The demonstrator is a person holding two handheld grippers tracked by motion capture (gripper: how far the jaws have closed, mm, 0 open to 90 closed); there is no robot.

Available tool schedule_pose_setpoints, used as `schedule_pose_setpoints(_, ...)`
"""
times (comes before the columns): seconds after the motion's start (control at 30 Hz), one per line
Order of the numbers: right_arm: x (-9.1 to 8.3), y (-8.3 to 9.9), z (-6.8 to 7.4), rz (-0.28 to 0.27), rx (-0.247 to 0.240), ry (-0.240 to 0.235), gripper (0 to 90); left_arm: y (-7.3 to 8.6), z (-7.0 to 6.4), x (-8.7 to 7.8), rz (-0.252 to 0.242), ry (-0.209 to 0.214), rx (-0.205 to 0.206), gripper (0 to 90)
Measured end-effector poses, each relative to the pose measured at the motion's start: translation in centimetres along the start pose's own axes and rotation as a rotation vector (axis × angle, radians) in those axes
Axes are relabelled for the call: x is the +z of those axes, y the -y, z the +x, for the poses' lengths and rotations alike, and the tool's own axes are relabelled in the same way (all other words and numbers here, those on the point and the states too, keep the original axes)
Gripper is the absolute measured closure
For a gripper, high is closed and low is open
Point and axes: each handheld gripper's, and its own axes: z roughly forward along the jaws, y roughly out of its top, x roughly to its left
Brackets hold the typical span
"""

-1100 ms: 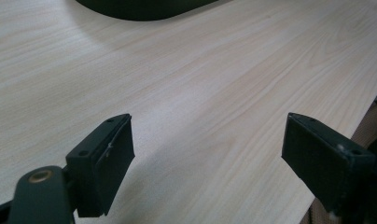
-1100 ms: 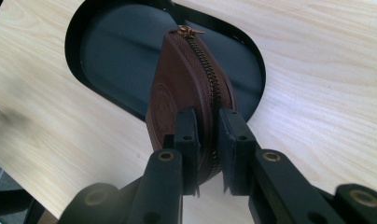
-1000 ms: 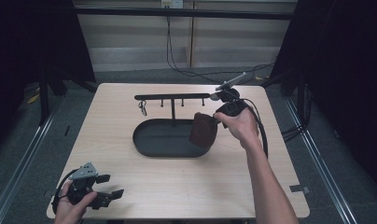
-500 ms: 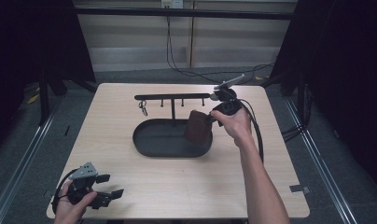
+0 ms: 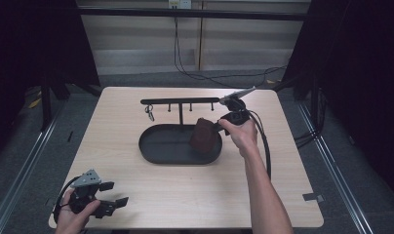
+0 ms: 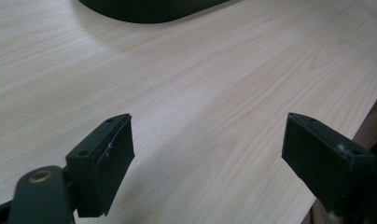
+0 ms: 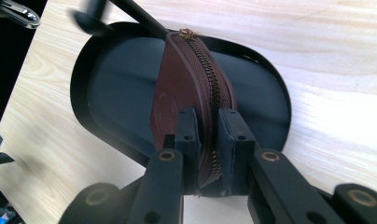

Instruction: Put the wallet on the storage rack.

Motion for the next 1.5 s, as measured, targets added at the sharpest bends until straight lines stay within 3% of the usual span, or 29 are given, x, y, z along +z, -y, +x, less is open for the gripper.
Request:
schedule_pose_setpoints(0.2, 1.5, 0.4, -0.6, -0.006, 0.022, -0.036, 79.3, 0.0, 0.0, 0.1, 0.007, 0.005, -0.003, 16.7)
schedule_pose_setpoints(0.5, 3.3, 0.9, -1.6, -0.009, 0.021, -0.055, 79.1, 0.0, 0.0, 0.1, 0.005, 0.009, -0.003, 16.7)
schedule_pose_setpoints(0.83, 4.3, 1.6, -3.0, -0.052, 0.06, -0.029, 81.6, 0.0, 0.0, 0.1, 0.008, 0.009, -0.002, 16.7)
schedule_pose_setpoints(1.17, 4.4, 1.6, -3.0, -0.079, 0.052, 0.01, 81.9, 0.0, 0.0, 0.0, 0.005, 0.005, 0.0, 16.7)
schedule_pose_setpoints(1.3, 4.2, 1.8, -3.1, -0.101, 0.044, -0.008, 79.9, -0.1, 0.1, 0.1, 0.007, 0.003, -0.003, 16.7)
schedule_pose_setpoints(1.5, 4.3, 2.1, -3.0, -0.112, 0.025, -0.017, 67.1, 0.0, 0.1, 0.0, 0.0, 0.003, -0.007, 16.7)
